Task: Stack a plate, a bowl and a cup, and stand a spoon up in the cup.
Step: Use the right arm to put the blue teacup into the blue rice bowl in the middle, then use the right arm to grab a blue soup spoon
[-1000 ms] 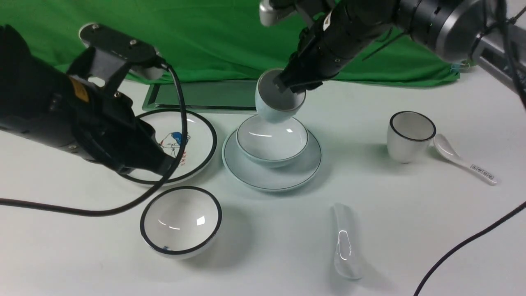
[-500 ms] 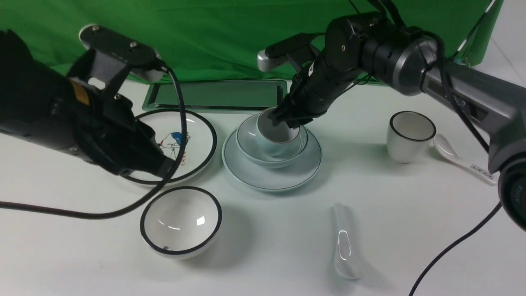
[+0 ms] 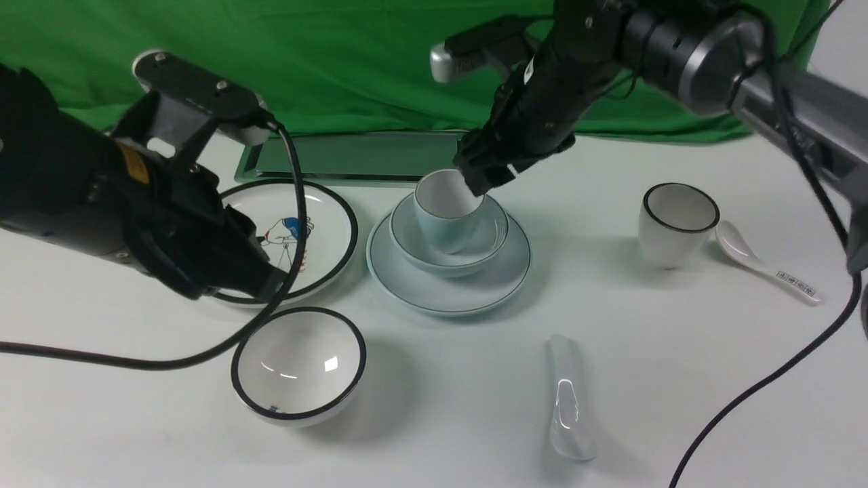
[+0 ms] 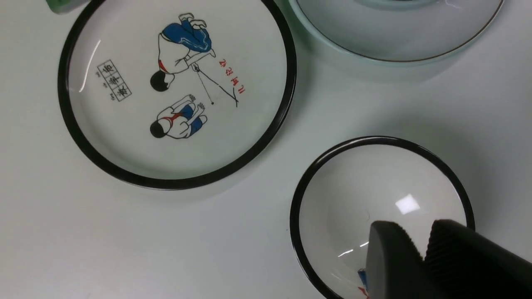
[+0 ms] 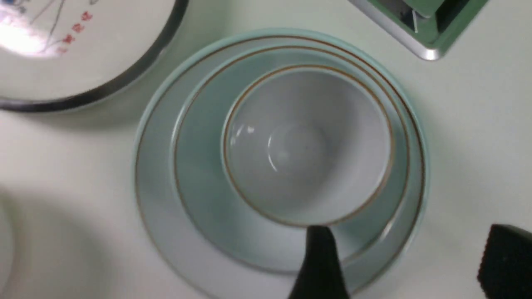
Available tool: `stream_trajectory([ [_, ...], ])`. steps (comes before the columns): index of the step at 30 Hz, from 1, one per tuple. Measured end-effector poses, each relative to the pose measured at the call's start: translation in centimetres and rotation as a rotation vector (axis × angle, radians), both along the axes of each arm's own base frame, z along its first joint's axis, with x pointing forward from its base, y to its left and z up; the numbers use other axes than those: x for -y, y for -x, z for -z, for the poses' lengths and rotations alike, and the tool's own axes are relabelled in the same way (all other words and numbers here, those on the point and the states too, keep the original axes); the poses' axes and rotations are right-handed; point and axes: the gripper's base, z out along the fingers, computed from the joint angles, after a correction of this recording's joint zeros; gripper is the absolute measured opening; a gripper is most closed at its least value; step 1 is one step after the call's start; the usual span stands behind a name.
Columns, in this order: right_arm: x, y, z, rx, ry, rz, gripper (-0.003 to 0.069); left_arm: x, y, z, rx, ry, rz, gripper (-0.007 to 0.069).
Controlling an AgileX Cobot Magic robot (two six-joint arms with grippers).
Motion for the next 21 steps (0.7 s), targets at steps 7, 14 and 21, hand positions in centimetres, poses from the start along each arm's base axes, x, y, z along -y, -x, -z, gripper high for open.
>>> stream_trajectory([
  [7, 2.2, 3.8, -6.0, 0.015, 0.013, -0.005, 0.0517, 0.0, 0.1, -0.1, -0.001, -0.002, 0.001, 0.0084],
  [14, 5.3, 9.4, -3.7, -0.151, 0.103, -0.004, 0.0519, -0.2, 0.6, -0.5, 0.005, 0.002, 0.001, 0.009],
  [21, 7.4, 13.3, 4.4, -0.213, 0.074, 0.151, 0.0519, -0.1, 0.7, -0.6, -0.001, 0.015, 0.0, 0.0096],
])
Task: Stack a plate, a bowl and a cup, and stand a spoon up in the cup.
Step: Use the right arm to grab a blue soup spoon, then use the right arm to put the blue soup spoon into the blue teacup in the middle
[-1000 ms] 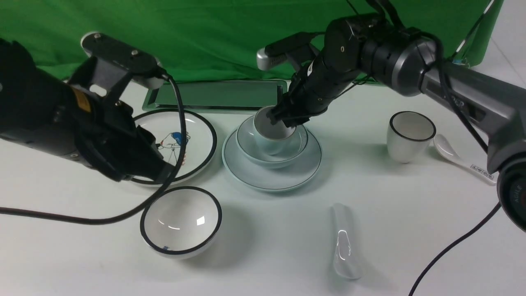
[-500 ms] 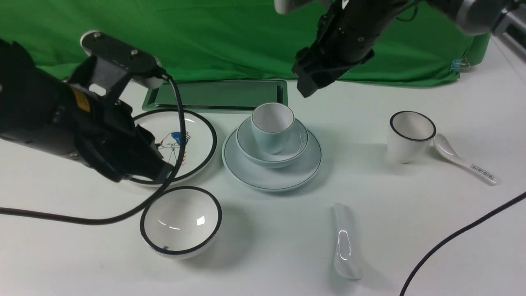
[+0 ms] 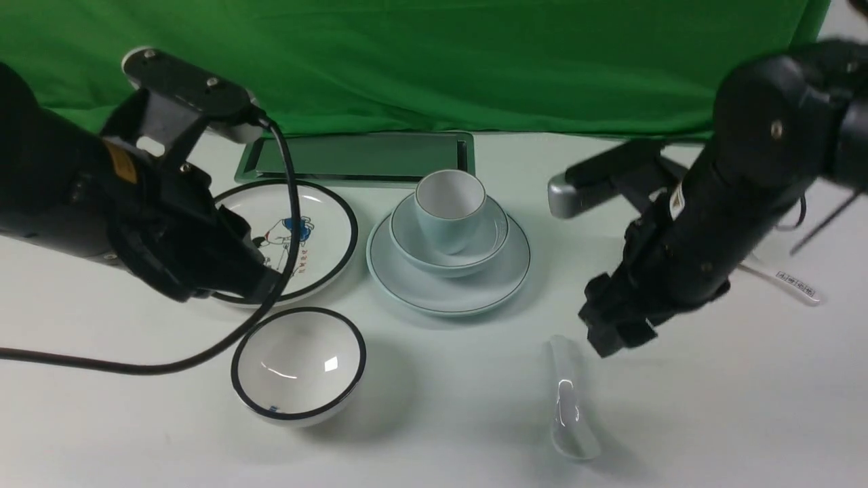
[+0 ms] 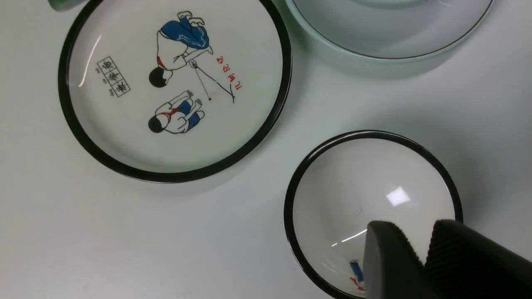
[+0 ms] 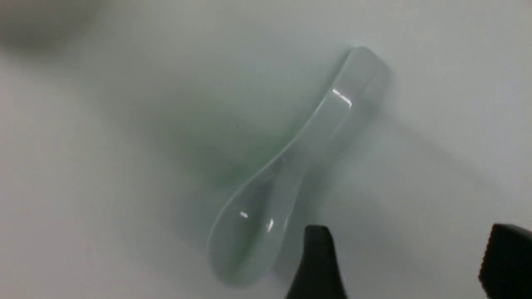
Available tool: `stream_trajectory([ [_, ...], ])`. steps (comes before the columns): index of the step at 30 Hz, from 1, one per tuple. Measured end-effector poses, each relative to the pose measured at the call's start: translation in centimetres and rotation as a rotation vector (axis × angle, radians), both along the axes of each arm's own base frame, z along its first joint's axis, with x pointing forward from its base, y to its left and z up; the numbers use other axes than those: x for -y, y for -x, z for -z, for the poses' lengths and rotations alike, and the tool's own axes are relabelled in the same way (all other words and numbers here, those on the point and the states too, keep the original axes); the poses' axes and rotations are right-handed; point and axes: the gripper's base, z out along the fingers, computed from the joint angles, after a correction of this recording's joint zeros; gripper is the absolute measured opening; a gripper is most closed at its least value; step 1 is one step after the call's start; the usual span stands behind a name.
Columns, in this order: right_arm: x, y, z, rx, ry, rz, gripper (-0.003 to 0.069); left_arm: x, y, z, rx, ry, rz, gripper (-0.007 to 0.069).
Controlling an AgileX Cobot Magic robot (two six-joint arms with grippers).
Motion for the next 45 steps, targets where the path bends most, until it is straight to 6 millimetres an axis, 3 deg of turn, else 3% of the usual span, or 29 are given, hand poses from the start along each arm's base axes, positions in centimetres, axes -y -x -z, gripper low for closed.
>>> stream_trajectory([
  [3, 0.1, 0.1, 3.3, 0.027, -0.04, 0.098, 0.0519, 0.1, 0.0, 0.0, -0.006, 0.017, -0.002, 0.0096],
  [7, -0.3, -0.5, 5.8, 0.037, -0.079, 0.177, 0.0519, 0.2, 0.0, 0.0, -0.008, 0.023, -0.003, 0.0097],
  [16, -1.7, -1.8, 8.8, 0.045, -0.148, 0.241, 0.0519, 0.3, 0.1, 0.0, -0.017, 0.053, -0.007, 0.0103],
  [21, -2.4, -1.7, 9.4, 0.05, -0.151, 0.225, 0.0516, 0.5, 0.2, -0.1, -0.024, 0.075, -0.007, 0.011],
  [24, -2.6, -1.8, 9.4, 0.057, -0.155, 0.221, 0.0469, 0.5, 0.2, -0.1, -0.032, 0.075, -0.006, 0.0111],
  [26, -2.7, -1.8, 9.3, 0.055, -0.151, 0.208, 0.0351, 0.5, 0.4, -0.1, -0.038, 0.075, -0.005, 0.0111],
  [27, -2.7, -1.8, 9.3, 0.047, -0.143, 0.197, 0.0251, 0.5, 0.5, -0.2, -0.036, 0.077, -0.005, 0.0111],
  [28, -2.8, -1.8, 9.3, 0.046, -0.142, 0.194, 0.0237, 0.5, 0.5, -0.2, -0.035, 0.078, -0.005, 0.0111],
  [29, -2.8, -1.8, 9.1, 0.037, -0.133, 0.177, 0.0156, 0.4, 0.6, -0.4, -0.029, 0.08, -0.005, 0.0113],
  [32, -2.9, -2.0, 8.1, 0.046, -0.126, 0.142, 0.0165, 0.2, 1.3, -1.1, -0.011, 0.086, -0.002, 0.0115],
  [35, -2.8, -2.9, 4.9, 0.157, -0.168, 0.118, 0.0165, -0.2, 2.5, -2.3, 0.028, 0.102, -0.002, 0.0115],
  [36, -2.8, -3.0, 4.6, 0.168, -0.173, 0.119, 0.0165, -0.3, 2.7, -2.5, 0.036, 0.105, -0.003, 0.0115],
  [41, -3.7, -4.8, -2.8, 0.581, -0.405, 0.104, 0.0165, -1.4, 6.2, -5.0, 0.118, 0.146, -0.018, 0.0115],
  [43, -4.5, -5.2, -4.7, 0.757, -0.513, 0.098, 0.0165, -2.0, 7.8, -5.4, 0.146, 0.155, -0.016, 0.0115],
  [45, -4.8, -5.3, -5.2, 0.814, -0.55, 0.095, 0.0165, -2.2, 8.6, -5.4, 0.159, 0.159, -0.015, 0.0115],
])
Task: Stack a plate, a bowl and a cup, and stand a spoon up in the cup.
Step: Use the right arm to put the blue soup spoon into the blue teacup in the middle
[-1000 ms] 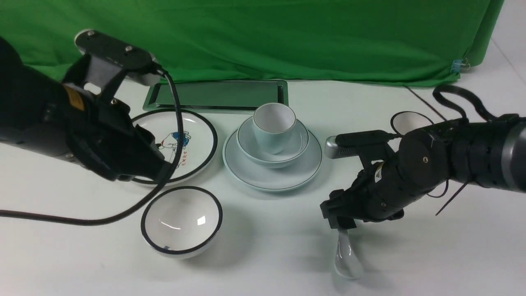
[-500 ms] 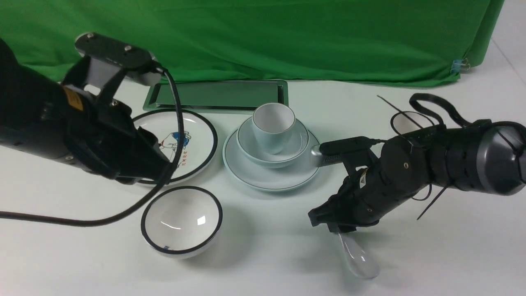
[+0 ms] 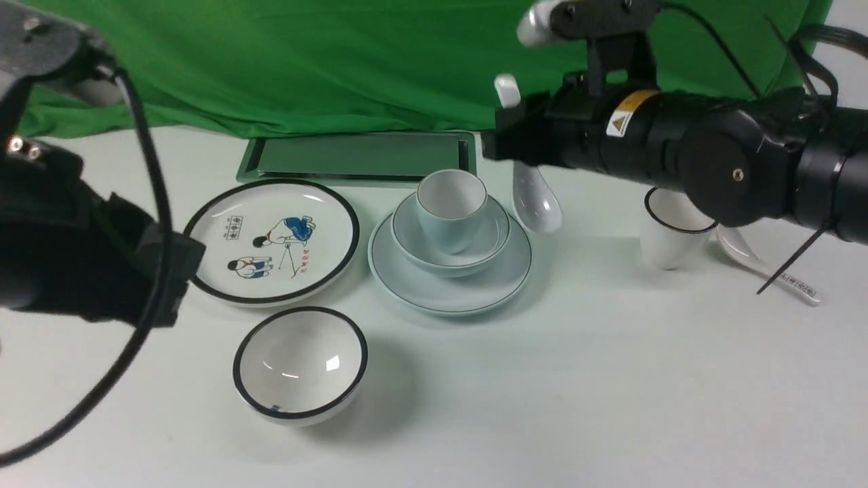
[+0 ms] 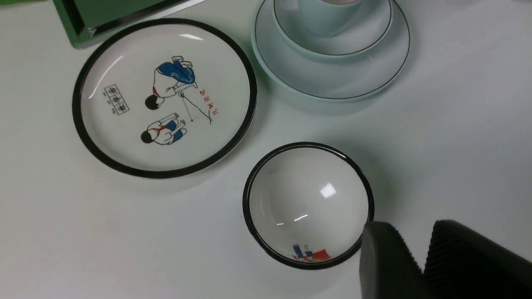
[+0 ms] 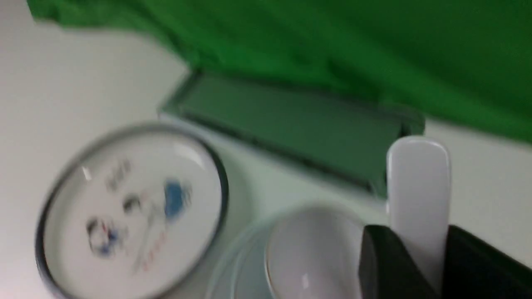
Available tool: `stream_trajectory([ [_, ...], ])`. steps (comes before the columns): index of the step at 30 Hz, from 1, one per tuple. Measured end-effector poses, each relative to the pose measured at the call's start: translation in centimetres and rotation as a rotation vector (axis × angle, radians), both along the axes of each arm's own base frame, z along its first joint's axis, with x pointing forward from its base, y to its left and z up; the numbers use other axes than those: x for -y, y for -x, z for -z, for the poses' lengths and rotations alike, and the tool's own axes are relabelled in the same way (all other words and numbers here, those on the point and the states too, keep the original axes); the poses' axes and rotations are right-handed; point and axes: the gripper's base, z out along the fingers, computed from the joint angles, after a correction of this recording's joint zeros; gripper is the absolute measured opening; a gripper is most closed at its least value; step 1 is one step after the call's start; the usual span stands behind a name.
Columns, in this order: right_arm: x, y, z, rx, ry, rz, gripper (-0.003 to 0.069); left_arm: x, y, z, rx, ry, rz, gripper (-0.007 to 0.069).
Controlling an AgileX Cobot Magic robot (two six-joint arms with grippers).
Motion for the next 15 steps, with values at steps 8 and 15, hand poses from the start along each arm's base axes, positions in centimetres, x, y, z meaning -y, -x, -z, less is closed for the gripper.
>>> stream_trajectory([
  [8, -2.8, -2.0, 1.1, 0.403, -0.221, 0.009, 0.0165, -1.7, 5.0, 1.9, 0.055, 0.017, 0.0, 0.0118],
  [15, -4.0, -3.9, 7.3, 0.451, -0.235, 0.022, 0.0165, -2.3, 6.9, 3.6, 0.057, 0.016, 0.001, 0.0121],
])
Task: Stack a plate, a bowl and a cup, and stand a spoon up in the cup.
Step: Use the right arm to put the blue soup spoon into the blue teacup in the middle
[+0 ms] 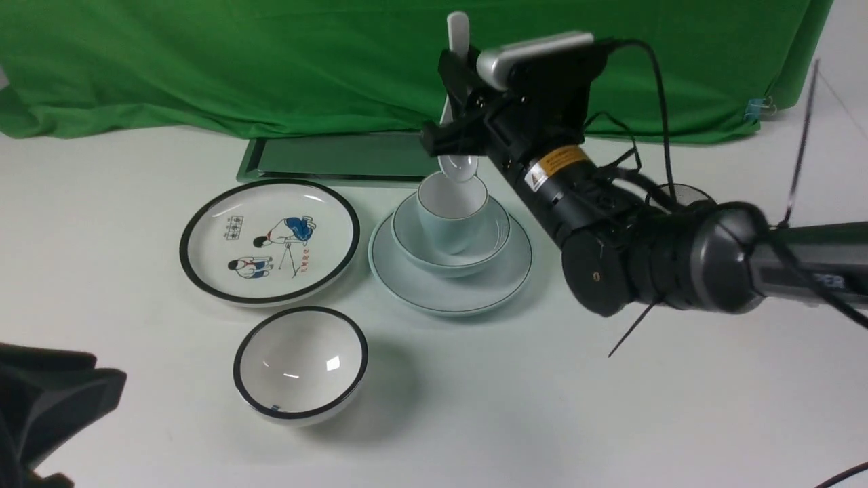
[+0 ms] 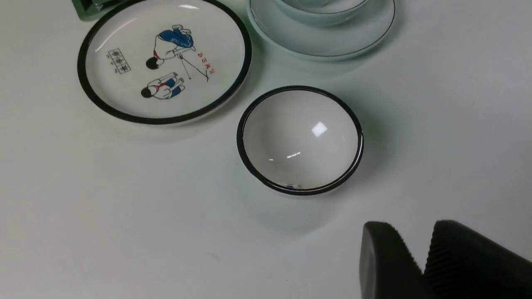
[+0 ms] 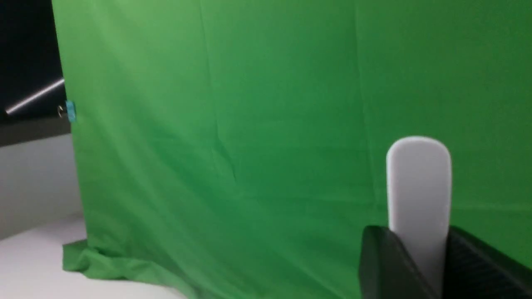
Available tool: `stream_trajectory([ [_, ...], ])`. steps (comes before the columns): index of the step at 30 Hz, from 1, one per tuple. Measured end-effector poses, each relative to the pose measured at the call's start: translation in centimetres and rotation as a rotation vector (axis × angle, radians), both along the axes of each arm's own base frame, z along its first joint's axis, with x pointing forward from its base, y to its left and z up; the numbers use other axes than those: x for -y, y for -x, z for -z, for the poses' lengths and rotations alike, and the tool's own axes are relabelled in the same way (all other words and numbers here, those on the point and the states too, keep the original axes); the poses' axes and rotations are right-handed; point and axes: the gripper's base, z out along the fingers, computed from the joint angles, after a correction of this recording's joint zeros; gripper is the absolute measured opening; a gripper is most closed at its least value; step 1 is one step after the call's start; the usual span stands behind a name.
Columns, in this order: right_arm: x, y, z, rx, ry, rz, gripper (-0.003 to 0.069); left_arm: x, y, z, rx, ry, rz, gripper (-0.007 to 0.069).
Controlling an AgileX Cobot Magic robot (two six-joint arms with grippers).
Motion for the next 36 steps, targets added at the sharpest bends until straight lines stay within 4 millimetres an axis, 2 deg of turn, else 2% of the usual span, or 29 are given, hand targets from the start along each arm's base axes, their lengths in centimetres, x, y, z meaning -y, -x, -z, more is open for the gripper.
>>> stream_trajectory([
  [3, -0.5, -0.8, 2.8, -0.03, 0.021, 0.001, 0.0165, -0.1, 0.2, 0.2, -0.004, -0.001, 0.001, 0.0127],
  [7, -0.8, -1.3, 4.1, -0.042, 0.034, 0.004, 0.0166, -0.1, 0.2, 0.1, 0.001, -0.001, 0.0, 0.0129],
  [14, -0.4, -1.8, 4.4, -0.041, 0.05, 0.02, 0.0181, -0.2, 0.1, 0.1, 0.012, -0.018, -0.006, 0.0132],
  [17, -0.3, -1.9, 4.6, -0.053, 0.079, 0.024, 0.0216, -0.2, 0.1, 0.1, 0.013, -0.023, -0.007, 0.0133],
  [20, -0.3, -1.9, 5.0, -0.082, 0.111, 0.021, 0.0309, -0.2, 0.1, 0.1, 0.014, -0.023, -0.007, 0.0138],
  [23, -0.3, -1.9, 4.9, -0.101, 0.121, 0.019, 0.034, -0.2, 0.1, 0.1, 0.014, -0.023, -0.007, 0.0139],
  [26, -0.1, -1.4, 2.9, -0.163, 0.152, 0.007, 0.0325, -0.2, 0.1, 0.1, 0.014, -0.023, -0.007, 0.0141],
  [28, 0.3, -0.7, -0.2, -0.191, 0.164, -0.003, 0.0272, -0.2, 0.1, 0.1, 0.015, -0.023, -0.007, 0.0143],
  [32, 1.9, 2.4, -7.3, -0.236, 0.259, -0.03, 0.0071, -0.2, 0.0, 0.0, 0.025, -0.02, -0.009, 0.0148],
  [33, 2.5, 3.3, -9.2, -0.224, 0.275, -0.034, 0.0046, -0.2, 0.0, 0.0, 0.025, -0.019, -0.009, 0.015],
  [34, 2.9, 4.0, -10.1, -0.232, 0.298, -0.04, 0.0029, -0.2, 0.0, 0.0, 0.025, -0.019, -0.009, 0.015],
  [35, 3.8, 5.5, -12.4, -0.212, 0.317, -0.045, 0.0015, -0.2, 0.0, 0.0, 0.027, -0.018, -0.009, 0.0151],
  [36, 3.8, 5.5, -12.3, -0.217, 0.325, -0.047, 0.0014, -0.2, 0.0, 0.0, 0.027, -0.018, -0.009, 0.0151],
])
